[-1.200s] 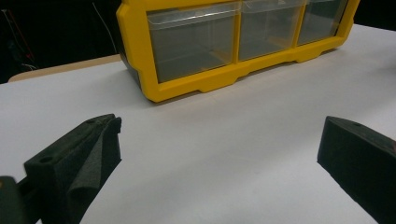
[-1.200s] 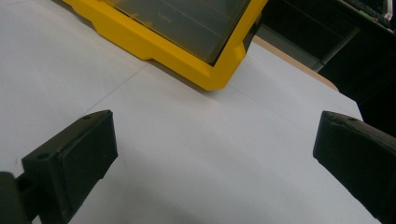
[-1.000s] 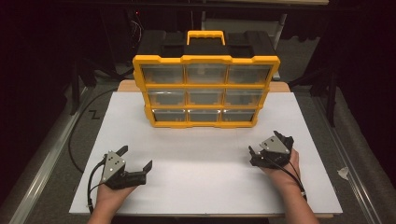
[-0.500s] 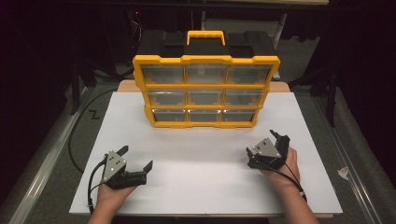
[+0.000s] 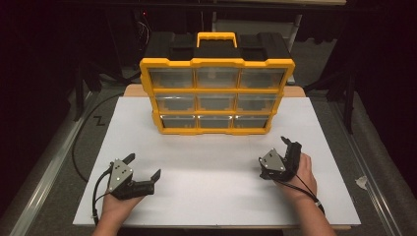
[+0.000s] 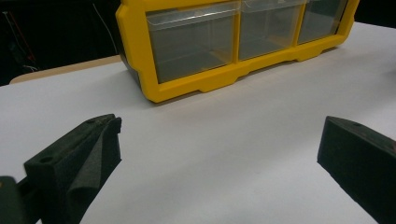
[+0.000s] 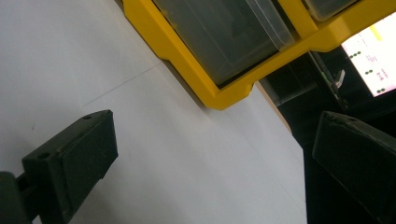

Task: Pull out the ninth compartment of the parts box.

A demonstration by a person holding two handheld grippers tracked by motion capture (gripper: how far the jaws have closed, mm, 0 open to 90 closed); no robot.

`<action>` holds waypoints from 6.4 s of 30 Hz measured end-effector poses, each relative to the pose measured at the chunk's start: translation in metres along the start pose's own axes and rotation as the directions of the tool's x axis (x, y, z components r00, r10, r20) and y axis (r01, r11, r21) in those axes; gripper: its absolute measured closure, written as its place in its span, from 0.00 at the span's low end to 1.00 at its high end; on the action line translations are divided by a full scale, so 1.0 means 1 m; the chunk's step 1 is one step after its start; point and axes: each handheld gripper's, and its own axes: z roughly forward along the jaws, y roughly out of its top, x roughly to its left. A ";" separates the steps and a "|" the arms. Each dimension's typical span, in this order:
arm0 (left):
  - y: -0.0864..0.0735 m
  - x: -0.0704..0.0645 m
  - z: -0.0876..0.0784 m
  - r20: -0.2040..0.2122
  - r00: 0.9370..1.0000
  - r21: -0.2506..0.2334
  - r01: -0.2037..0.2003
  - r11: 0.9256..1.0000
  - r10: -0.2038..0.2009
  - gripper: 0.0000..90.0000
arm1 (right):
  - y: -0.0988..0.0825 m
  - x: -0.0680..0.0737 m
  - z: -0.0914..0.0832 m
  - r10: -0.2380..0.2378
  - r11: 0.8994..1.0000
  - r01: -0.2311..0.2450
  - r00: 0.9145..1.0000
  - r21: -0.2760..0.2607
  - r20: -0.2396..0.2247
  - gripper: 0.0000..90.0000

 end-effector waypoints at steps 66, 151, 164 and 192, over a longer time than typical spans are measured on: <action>0.000 -0.001 0.003 0.023 0.999 0.021 -0.042 0.999 0.042 0.00 | 0.024 0.036 0.003 -0.469 0.883 0.463 0.863 0.080 0.187 0.29; -0.001 0.002 0.001 0.046 0.999 0.015 -0.027 1.000 0.026 0.00 | 0.074 0.017 0.061 -0.560 0.824 0.555 0.769 0.112 0.308 0.84; -0.001 0.002 0.000 0.044 0.999 0.010 -0.022 1.000 0.022 0.00 | 0.069 0.024 0.036 -0.571 0.817 0.569 0.772 0.097 0.278 0.89; 0.000 0.003 -0.001 0.041 0.999 -0.003 -0.013 1.000 0.014 0.00 | 0.070 0.022 0.032 -0.573 0.819 0.562 0.784 0.119 0.240 0.56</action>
